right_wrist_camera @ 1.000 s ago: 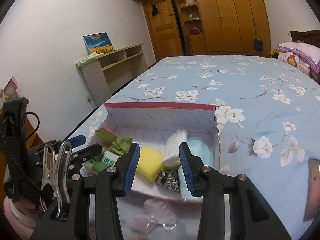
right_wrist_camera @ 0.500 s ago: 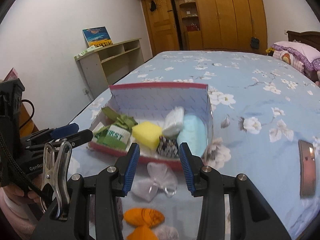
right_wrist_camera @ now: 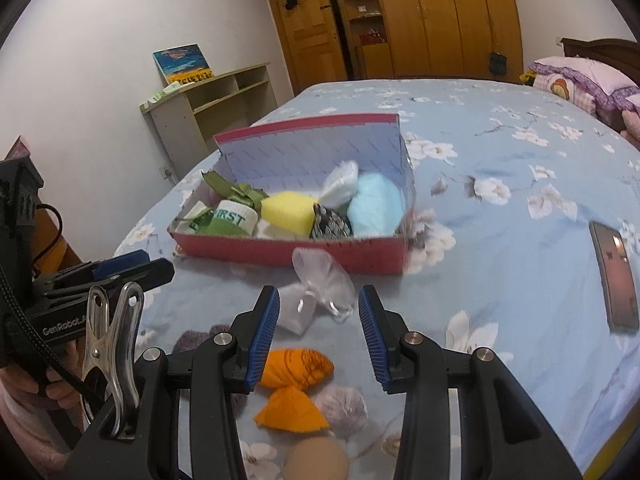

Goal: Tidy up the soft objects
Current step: 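Lift both open grippers away from the box and lower them to the remaining items, then grasp the grey knit sock with the left gripper while the right grasps the white mesh pouch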

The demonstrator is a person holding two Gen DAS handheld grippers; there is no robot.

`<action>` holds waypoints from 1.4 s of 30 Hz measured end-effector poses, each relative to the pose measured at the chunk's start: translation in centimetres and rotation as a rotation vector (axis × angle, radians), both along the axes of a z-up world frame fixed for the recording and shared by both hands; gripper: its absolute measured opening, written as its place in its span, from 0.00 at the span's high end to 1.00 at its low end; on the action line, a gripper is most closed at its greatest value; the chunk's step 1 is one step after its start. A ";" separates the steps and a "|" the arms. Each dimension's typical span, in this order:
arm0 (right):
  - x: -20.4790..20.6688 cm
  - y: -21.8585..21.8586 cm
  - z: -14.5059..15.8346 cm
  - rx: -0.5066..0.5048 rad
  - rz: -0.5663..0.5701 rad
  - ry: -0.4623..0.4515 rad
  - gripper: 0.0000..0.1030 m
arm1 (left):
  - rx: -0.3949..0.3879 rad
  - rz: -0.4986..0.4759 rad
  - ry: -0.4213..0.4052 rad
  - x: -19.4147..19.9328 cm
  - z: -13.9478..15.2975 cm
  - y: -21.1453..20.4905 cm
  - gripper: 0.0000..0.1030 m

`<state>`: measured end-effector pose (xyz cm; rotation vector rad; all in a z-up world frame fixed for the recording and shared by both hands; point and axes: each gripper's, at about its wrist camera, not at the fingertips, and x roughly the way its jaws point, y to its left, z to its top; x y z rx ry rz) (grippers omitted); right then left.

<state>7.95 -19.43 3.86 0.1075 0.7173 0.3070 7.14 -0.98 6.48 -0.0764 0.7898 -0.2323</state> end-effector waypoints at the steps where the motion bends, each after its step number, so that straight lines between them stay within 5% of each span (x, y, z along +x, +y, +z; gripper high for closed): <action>1: -0.2 -0.1 -0.2 0.002 -0.004 0.003 0.59 | -0.003 -0.005 0.009 -0.3 -0.3 -0.1 0.43; 20: -1.7 -1.3 -1.7 0.032 -0.021 0.013 0.59 | -0.046 -0.042 0.195 -2.1 -5.3 -1.9 0.32; 37: -1.4 -2.0 -3.1 0.059 -0.030 0.042 0.59 | -0.055 -0.081 0.201 -2.1 -6.4 -3.4 0.32; 42: -1.3 -2.1 -3.4 0.066 -0.030 0.050 0.59 | -0.031 -0.081 0.183 -2.3 -6.3 -3.7 0.39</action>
